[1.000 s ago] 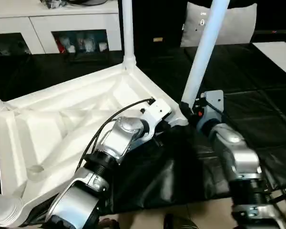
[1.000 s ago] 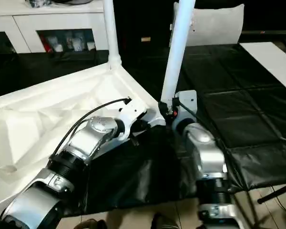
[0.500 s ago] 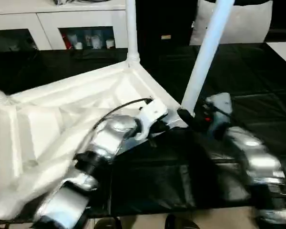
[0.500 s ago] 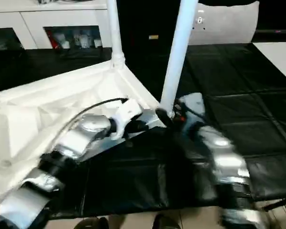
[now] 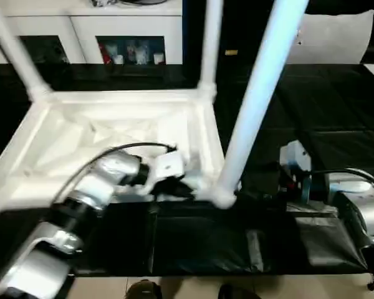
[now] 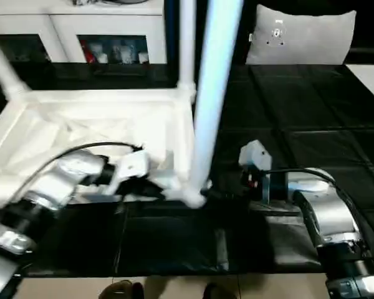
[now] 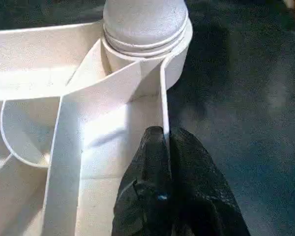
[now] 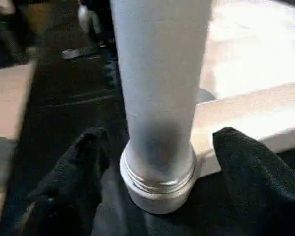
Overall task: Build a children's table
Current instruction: Rotate leg to tighten
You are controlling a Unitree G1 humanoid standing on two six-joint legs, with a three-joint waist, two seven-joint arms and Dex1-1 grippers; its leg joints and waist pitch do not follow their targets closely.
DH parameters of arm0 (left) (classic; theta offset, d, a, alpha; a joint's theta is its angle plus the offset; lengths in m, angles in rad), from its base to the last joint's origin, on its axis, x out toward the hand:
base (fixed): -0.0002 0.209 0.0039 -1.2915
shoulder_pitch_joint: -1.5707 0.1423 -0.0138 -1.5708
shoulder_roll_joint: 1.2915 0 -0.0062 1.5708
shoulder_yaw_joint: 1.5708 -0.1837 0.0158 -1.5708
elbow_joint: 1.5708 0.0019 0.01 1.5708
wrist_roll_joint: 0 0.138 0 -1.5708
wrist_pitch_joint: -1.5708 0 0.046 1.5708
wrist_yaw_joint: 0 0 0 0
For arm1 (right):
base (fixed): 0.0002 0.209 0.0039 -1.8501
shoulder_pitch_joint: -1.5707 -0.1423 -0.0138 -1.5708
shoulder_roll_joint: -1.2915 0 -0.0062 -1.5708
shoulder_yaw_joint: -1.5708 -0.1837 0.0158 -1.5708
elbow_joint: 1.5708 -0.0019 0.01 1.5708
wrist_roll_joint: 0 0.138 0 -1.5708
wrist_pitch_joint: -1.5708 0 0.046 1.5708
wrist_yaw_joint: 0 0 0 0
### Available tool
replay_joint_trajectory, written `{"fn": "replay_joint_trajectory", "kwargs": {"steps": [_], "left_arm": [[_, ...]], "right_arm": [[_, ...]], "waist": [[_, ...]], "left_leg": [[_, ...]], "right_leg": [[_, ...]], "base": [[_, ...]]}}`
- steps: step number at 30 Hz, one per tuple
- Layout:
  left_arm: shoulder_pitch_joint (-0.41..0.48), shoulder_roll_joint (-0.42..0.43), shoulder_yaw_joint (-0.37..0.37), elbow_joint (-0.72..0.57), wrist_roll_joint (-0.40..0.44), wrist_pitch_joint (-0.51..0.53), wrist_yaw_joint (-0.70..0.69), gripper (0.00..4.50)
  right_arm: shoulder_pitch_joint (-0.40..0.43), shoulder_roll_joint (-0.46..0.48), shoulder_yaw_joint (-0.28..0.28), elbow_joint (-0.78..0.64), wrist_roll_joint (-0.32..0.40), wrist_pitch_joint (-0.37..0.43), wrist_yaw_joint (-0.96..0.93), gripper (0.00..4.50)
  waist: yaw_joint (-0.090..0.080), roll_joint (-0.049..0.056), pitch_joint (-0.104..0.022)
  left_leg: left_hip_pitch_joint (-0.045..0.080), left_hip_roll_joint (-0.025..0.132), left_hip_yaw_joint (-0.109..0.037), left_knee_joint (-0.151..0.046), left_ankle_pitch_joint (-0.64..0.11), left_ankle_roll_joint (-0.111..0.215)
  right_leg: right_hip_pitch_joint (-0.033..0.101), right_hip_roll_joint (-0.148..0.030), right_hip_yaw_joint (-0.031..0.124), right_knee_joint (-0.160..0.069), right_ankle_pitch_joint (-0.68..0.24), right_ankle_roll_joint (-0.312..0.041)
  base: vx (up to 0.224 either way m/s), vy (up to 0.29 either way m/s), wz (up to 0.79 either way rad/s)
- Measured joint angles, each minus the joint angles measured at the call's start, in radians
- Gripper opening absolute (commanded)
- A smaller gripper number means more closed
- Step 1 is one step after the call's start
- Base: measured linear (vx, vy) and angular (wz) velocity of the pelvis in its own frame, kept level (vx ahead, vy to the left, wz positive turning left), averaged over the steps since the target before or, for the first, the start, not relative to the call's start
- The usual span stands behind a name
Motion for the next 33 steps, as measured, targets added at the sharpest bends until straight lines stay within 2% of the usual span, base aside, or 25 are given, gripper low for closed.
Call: {"fn": "replay_joint_trajectory", "kwargs": {"steps": [5,7,11,12,15,20,25,29,32,33], "left_arm": [[0.002,0.011,-0.023,-0.026,-0.002,-0.006,-0.055,0.0],[0.005,0.017,-0.029,-0.033,-0.007,-0.008,-0.072,0.0],[0.007,0.018,-0.036,-0.04,-0.014,-0.008,-0.081,0.0],[0.008,0.018,-0.036,-0.043,-0.014,-0.008,-0.082,0.0],[0.014,0.017,-0.037,-0.054,-0.015,-0.007,-0.082,0.0],[0.016,0.012,-0.037,-0.058,-0.019,-0.001,-0.08,0.0],[0.025,-0.022,-0.025,-0.063,-0.019,0.059,-0.023,0.0],[0.027,-0.06,0.016,-0.063,0.002,0.159,0.085,0.0],[0.024,-0.118,0.055,-0.059,0.025,0.258,0.227,0.0],[0.019,-0.154,0.072,-0.055,0.036,0.302,0.292,0.0]], "right_arm": [[-0.003,-0.001,0.044,0.005,0.015,0.02,0.075,3.03],[-0.009,-0.001,0.056,0.005,0.025,0.027,0.095,2.75],[-0.017,0.004,0.063,0.015,0.025,0.027,0.106,2.52],[-0.018,0.006,0.063,0.017,0.025,0.026,0.106,2.29],[-0.019,0.01,0.063,0.019,0.025,0.028,0.108,2.07],[-0.012,0.004,0.062,0.001,0.032,0.056,0.105,1.93],[0.05,0.007,0.023,-0.07,0.045,0.127,0.032,1.91],[0.055,0.063,-0.016,-0.083,0.018,0.173,-0.128,1.91],[0.042,0.164,-0.058,-0.079,-0.038,0.197,-0.344,1.9],[0.02,0.209,-0.072,-0.059,-0.064,0.203,-0.435,1.89]], "waist": [[0.008,-0.002,0.0],[0.01,-0.002,0.0],[0.012,-0.003,0.0],[0.012,-0.003,0.0],[0.012,-0.003,0.0],[0.013,-0.003,0.0],[0.02,-0.003,-0.001],[0.0,-0.003,-0.001],[-0.03,-0.003,-0.001],[-0.046,-0.003,-0.001]], "left_leg": [[0.0,0.0,0.004,0.001,0.0,0.0],[0.0,0.0,0.005,0.001,0.0,0.0],[0.0,0.0,0.006,0.001,0.0,0.0],[0.0,0.0,0.006,0.001,0.0,0.0],[0.0,0.0,0.006,0.001,0.0,0.0],[0.0,0.0,0.006,0.001,0.0,0.0],[0.0,0.0,0.009,0.001,0.0,0.0],[0.002,0.0,0.01,0.003,0.0,0.0],[0.005,-0.001,0.009,0.003,0.001,-0.001],[0.007,-0.001,0.008,0.004,0.001,-0.001]], "right_leg": [[0.0,-0.001,0.002,0.0,0.0,0.0],[0.0,-0.001,0.002,0.001,0.0,0.0],[0.0,-0.002,0.003,0.001,0.0,0.0],[0.0,-0.002,0.003,0.001,0.0,0.0],[0.0,-0.002,0.003,0.001,0.0,0.0],[0.0,-0.002,0.003,0.001,0.0,0.001],[0.001,-0.002,0.007,0.002,-0.001,0.002],[0.001,-0.002,0.008,0.002,-0.002,0.003],[0.002,-0.003,0.006,-0.001,-0.003,0.004],[0.003,-0.004,0.003,-0.003,-0.003,0.004]], "base": [[0.0,0.0,0.0],[0.0,0.0,0.0],[0.0,0.0,0.0],[0.0,0.0,0.0],[0.0,0.0,0.0],[0.0,0.0,0.0],[0.0,0.0,0.0],[0.0,0.0,0.0],[0.0,0.0,0.0],[0.0,0.0,0.0]]}}
